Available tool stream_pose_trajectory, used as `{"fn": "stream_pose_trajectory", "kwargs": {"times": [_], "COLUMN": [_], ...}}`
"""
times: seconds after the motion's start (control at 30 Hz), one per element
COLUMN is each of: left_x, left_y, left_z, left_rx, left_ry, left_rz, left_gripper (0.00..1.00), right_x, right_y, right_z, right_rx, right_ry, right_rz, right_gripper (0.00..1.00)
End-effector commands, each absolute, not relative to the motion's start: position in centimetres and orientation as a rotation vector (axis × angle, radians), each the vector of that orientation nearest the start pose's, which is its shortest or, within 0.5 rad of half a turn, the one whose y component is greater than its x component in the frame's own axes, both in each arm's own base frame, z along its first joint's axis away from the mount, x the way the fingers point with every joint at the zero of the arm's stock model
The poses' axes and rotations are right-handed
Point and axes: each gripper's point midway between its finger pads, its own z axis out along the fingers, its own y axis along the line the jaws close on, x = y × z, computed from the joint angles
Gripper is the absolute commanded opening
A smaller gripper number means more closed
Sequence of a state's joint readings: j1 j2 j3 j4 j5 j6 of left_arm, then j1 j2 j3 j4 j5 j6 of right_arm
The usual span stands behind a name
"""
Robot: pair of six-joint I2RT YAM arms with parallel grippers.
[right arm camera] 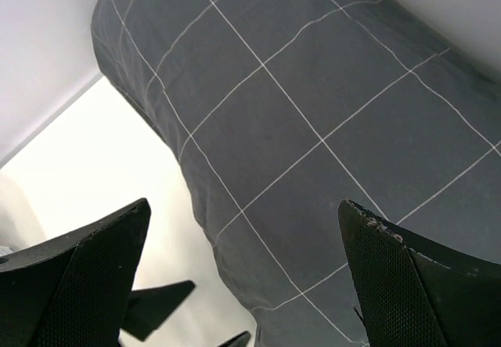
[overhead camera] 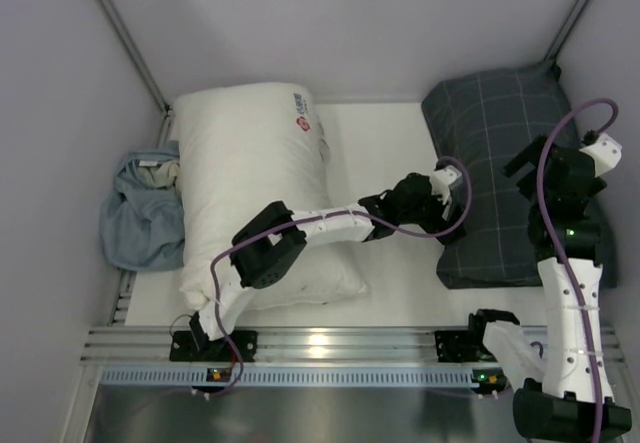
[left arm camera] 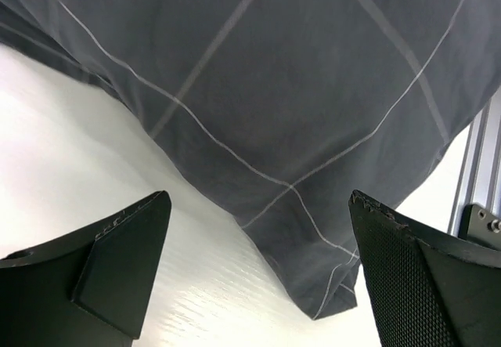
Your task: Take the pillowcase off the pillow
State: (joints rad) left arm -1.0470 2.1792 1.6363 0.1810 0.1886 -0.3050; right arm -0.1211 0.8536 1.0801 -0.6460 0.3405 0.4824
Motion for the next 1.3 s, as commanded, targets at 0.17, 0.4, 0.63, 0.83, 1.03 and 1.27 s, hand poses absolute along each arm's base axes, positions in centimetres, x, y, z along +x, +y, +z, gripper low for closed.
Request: {"fn": "stream_pose_trajectory", "kwargs": {"times": [0.17, 0.4, 0.63, 0.83, 1.03, 1.27], "left_x": [26.0, 22.7, 22.5, 25.5, 31.6, 34.6], "left_y": [-60.2, -61.5, -63.1, -63.7, -55.4, -46.0], "left_z": [12.7, 12.0, 11.0, 11.6, 14.7, 19.2], "left_rx": [0.978, 1.135, 1.118, 1.061, 0.745, 0.610], "left_ry": [1.799, 1.684, 1.667, 1.732, 1.901, 1.943], "left_rz": [-1.197, -1.400, -1.481, -1.357, -0.999, -0.888], "left_gripper": [0.85, 0.93, 0.42, 0.00, 0.00, 0.00], "right_x": [26.3, 26.0, 25.9, 26.2, 27.1, 30.4], "right_y": [-7.5, -7.3, -6.7, -5.8, -5.5, -3.0], "right_z": [31.5, 32.3, 32.3, 31.7, 29.0, 20.3], "right_rx": [0.796, 0.786, 0.777, 0.753, 0.753, 0.729], "right_ry": [1.730, 1.705, 1.707, 1.736, 1.822, 2.056], "right_rz": [-0.072, -0.054, -0.018, 0.032, 0.033, 0.163], "right_gripper": [0.99, 0.99, 1.00, 0.99, 0.99, 0.99]}}
